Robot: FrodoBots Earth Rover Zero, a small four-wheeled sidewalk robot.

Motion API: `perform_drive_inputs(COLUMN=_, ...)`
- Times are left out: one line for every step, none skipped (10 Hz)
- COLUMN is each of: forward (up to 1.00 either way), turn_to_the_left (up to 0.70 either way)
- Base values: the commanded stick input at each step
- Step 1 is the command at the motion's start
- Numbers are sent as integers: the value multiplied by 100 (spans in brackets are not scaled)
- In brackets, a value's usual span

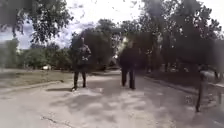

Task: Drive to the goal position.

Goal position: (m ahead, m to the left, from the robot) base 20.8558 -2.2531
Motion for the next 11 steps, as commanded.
perform_drive_inputs(forward=85, turn_to_the_left=34)
perform_drive_inputs(forward=85, turn_to_the_left=34)
perform_drive_inputs(forward=50, turn_to_the_left=19)
perform_drive_inputs(forward=0, turn_to_the_left=0)
perform_drive_inputs(forward=0, turn_to_the_left=0)
perform_drive_inputs(forward=0, turn_to_the_left=0)
perform_drive_inputs(forward=0, turn_to_the_left=0)
perform_drive_inputs(forward=4, turn_to_the_left=0)
perform_drive_inputs(forward=41, turn_to_the_left=0)
perform_drive_inputs(forward=78, turn_to_the_left=0)
perform_drive_inputs(forward=85, turn_to_the_left=0)
